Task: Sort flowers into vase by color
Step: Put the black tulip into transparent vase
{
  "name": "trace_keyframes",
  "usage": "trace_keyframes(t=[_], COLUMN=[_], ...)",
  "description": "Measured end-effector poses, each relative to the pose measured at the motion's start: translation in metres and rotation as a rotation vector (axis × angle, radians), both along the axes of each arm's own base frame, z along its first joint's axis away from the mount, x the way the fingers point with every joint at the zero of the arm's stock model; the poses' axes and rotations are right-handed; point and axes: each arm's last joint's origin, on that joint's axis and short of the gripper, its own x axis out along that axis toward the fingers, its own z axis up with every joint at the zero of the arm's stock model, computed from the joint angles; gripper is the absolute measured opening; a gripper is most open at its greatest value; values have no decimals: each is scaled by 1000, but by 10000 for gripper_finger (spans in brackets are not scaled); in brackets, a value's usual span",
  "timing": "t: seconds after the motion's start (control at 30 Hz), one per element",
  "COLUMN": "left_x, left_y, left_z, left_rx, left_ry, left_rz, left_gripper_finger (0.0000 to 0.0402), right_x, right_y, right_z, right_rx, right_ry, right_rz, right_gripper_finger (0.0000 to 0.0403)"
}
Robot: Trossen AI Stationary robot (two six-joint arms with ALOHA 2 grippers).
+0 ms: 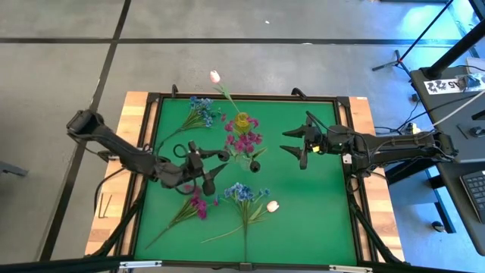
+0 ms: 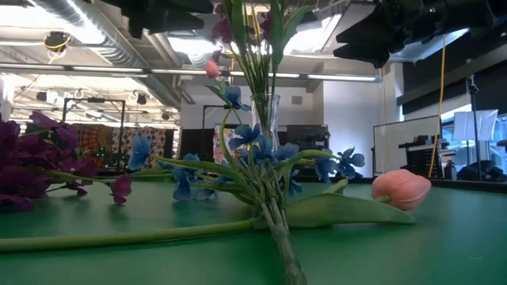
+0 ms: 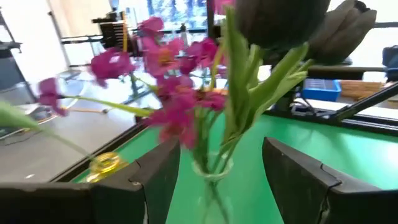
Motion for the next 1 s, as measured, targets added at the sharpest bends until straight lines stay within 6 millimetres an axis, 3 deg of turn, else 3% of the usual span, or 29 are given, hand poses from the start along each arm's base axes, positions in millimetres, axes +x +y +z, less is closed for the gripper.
trace_keyframes(t=[0.37, 1.0], left_x=[-13, 5], left_y=[2, 17], left_z=[14, 22], left_rx=[-57, -112], left_ry=[-49, -168], left_rz=[-4, -166], left_gripper_finger=[224, 224], right_x=[0, 0], right_y=[0, 0], right_z=[0, 0], right_rx=[1, 1], right_ry=[-1, -1], right_rz=[0, 0], right_gripper_finger=[239, 239])
